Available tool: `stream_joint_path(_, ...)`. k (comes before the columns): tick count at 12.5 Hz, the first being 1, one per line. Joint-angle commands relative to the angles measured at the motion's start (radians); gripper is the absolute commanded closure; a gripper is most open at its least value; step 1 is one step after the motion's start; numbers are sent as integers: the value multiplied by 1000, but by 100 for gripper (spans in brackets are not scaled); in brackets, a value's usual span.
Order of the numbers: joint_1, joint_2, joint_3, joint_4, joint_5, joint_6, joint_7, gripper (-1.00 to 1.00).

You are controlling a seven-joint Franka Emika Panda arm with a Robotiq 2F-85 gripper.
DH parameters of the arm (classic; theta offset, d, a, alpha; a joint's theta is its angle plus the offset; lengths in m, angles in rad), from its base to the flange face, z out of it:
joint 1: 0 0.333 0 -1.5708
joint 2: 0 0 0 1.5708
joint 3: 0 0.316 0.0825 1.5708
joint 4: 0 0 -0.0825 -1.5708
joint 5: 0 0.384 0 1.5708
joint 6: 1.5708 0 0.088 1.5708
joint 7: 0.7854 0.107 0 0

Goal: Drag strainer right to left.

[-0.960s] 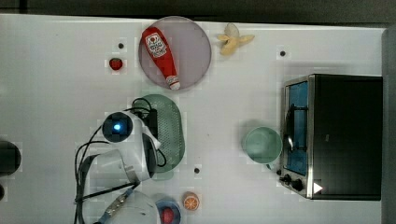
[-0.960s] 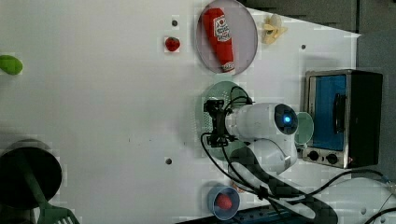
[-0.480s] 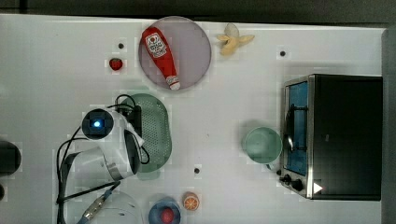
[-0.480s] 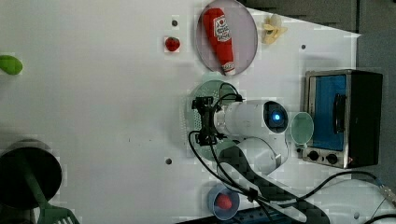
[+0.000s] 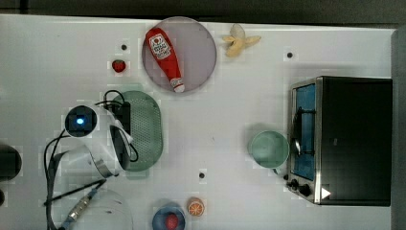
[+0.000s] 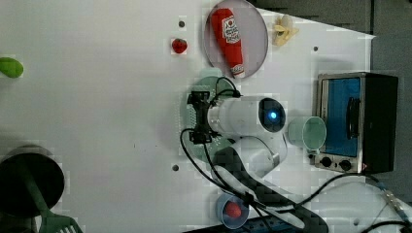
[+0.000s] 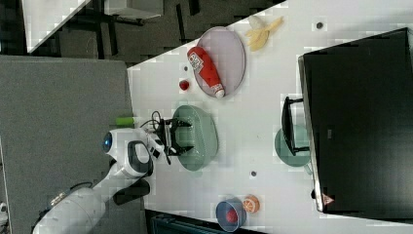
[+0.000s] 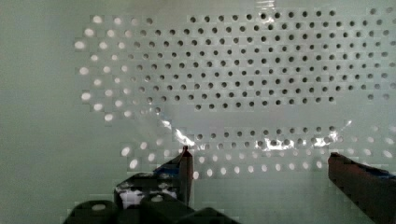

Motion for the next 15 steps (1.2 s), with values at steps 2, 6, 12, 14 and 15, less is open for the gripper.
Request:
stream_joint_path(2,86,34,20,70,20,-38,126,-100)
stream_joint_path(6,120,74,20,142,22,-65,196,-100)
stream_joint_path(12,160,109,20,197,70,-67,199,-100)
stream_joint_path(14,171,117,21,214,76,-66,199,-100)
stream_joint_path(15,177,122,21,222,77,-66,199,-100)
